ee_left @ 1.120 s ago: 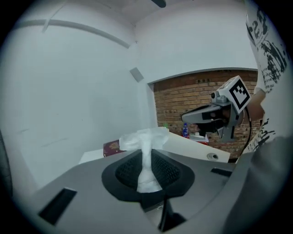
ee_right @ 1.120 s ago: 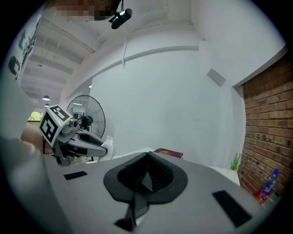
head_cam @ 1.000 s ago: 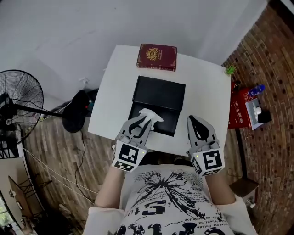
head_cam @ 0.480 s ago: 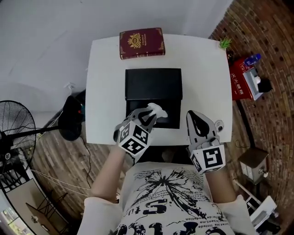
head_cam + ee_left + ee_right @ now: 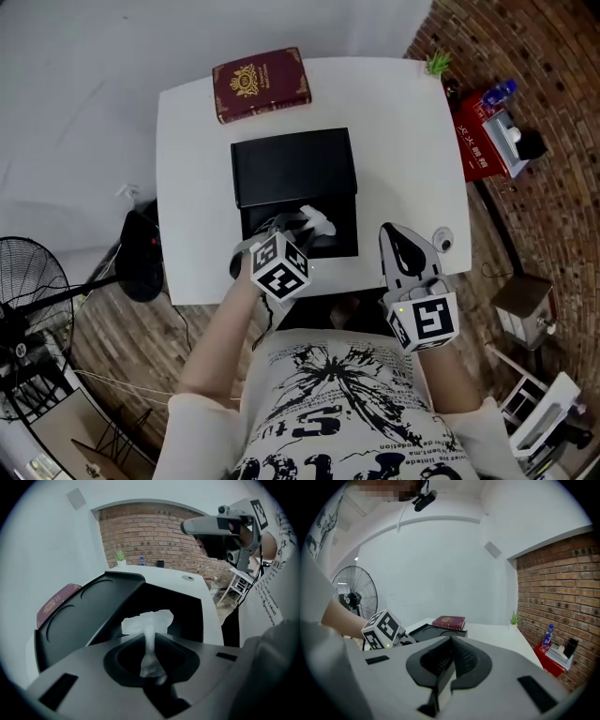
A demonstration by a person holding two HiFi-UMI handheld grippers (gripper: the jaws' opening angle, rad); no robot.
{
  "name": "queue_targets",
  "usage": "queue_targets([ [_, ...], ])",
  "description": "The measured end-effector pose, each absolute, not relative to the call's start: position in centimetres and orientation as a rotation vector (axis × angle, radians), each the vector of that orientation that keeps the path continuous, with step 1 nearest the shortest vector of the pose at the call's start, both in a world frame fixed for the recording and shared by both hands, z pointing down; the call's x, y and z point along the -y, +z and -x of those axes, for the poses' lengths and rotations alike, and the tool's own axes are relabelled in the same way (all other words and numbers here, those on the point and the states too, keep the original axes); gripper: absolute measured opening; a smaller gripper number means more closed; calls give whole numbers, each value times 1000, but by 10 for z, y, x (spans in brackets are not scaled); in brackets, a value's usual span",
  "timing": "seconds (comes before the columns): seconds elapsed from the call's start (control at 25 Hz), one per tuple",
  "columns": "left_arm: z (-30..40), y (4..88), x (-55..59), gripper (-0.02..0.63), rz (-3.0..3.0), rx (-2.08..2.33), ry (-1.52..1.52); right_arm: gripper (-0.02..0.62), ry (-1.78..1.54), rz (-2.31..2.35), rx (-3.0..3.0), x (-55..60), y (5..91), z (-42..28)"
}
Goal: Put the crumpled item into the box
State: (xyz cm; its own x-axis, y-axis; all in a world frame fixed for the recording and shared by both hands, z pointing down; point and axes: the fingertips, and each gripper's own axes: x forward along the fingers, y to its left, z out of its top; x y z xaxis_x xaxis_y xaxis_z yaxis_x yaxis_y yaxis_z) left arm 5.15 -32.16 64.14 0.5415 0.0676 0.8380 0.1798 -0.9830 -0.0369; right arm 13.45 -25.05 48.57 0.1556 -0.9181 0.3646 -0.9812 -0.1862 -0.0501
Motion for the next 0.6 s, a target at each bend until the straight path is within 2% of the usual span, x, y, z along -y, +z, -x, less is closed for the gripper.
queue_targets([
  [0.36,-53,646,321,107,2721,161,-1463,15,470,-2259,1816,234,484,-137],
  [0.48,-50,635,321,191,2751,140,-1441,14,452,-2254,1825,234,479,-132],
  [0.6,-49,614,322,201,2780,101,-1360,15,421,-2240,1839,235,472,-128],
])
